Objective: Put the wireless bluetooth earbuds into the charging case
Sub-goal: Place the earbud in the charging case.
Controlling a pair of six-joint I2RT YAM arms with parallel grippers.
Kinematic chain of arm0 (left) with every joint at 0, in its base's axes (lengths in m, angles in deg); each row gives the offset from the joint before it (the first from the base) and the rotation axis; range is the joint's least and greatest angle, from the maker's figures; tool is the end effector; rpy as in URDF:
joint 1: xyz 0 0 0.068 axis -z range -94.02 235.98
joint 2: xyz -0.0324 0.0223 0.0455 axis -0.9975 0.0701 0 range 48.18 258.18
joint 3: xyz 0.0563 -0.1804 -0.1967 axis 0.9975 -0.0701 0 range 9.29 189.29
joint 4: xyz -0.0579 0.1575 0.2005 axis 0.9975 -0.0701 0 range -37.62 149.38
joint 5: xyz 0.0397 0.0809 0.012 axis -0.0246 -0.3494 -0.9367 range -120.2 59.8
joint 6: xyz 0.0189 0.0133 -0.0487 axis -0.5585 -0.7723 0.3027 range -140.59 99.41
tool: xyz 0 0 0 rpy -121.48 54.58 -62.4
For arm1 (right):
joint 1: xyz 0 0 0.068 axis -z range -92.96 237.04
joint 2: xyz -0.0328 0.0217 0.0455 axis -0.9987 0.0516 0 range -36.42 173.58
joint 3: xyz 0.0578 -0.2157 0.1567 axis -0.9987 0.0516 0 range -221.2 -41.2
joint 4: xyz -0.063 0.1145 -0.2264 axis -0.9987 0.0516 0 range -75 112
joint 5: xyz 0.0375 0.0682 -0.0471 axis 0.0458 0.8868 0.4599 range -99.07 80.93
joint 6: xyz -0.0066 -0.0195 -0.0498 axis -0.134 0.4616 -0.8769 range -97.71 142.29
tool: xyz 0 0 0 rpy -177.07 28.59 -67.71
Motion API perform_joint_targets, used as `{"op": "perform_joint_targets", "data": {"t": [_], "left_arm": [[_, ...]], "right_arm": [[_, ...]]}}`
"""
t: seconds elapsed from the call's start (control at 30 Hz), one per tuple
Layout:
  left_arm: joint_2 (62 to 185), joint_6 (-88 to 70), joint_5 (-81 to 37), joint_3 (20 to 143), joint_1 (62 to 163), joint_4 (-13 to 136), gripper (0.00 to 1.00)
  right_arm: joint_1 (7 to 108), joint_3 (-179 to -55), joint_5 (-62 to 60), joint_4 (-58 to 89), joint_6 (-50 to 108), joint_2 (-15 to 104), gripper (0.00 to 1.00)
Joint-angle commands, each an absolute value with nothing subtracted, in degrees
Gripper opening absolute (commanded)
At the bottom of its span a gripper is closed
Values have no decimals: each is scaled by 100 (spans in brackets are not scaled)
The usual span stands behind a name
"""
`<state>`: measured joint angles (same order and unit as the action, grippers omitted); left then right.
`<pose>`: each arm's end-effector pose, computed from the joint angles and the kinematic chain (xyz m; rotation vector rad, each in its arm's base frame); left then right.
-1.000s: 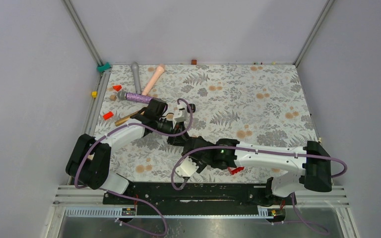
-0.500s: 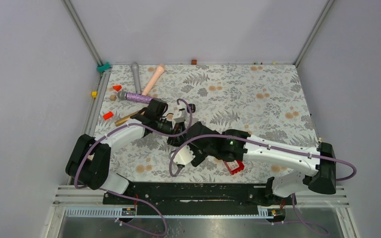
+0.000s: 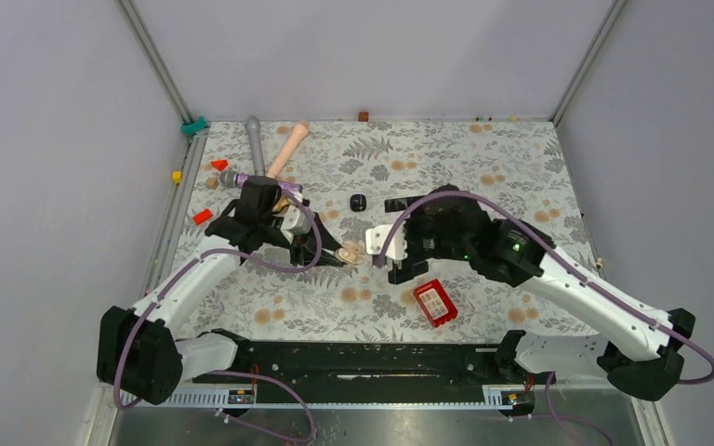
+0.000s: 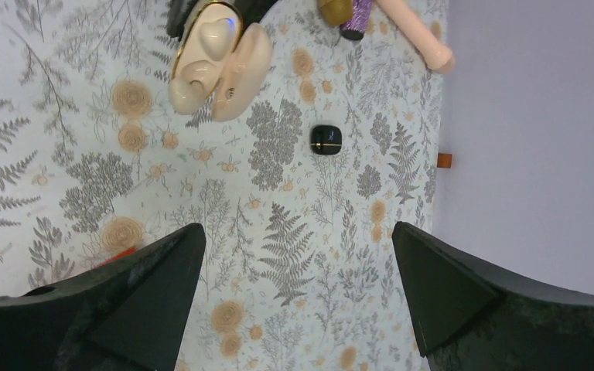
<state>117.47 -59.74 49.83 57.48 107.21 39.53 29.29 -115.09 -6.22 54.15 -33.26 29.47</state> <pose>0.2085 -0.1186 0.2756 1.4666 1.1813 -1.3335 0.1267 0.2040 0.3913 -1.7826 1.1377 0.0755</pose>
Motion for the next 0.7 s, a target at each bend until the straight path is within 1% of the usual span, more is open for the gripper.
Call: {"op": "perform_joint_targets", "data": {"t": [0.0, 0.13, 0.17, 0.23, 0.3, 0.33, 0.37, 0.5, 0.67], "left_arm": [[11399, -7392, 5726, 6190, 10555, 3085, 0], [11422, -7663, 5929, 6411, 10444, 2879, 0], [11465, -8263, 6059, 6446, 10437, 2381, 0], [11793, -10256, 6418, 6527, 10443, 691, 0], [12334, -12304, 6460, 6772, 10535, -1237, 0], [12688, -13620, 6459, 6918, 10560, -2352, 0], [12999, -14667, 6461, 7021, 10566, -3159, 0], [13449, -14947, 6472, 6988, 10468, -3292, 0], [13588, -14453, 6460, 7265, 10487, -3299, 0]], "right_arm": [[3322, -11621, 437, 4690, -1957, 2821, 99], [3591, -11815, 816, 4379, -1108, 2991, 99], [3631, -11865, 828, 4296, -881, 3029, 100], [3679, -11927, 875, 4191, -543, 3112, 99], [3694, -11995, 1095, 4189, -376, 3199, 100], [3695, -12036, 1184, 4203, -284, 3224, 100], [3695, -12061, 1275, 4218, -224, 3251, 100], [3695, -12024, 1416, 4229, -204, 3211, 100], [3695, -11744, 1335, 4225, -508, 3111, 100]]}}
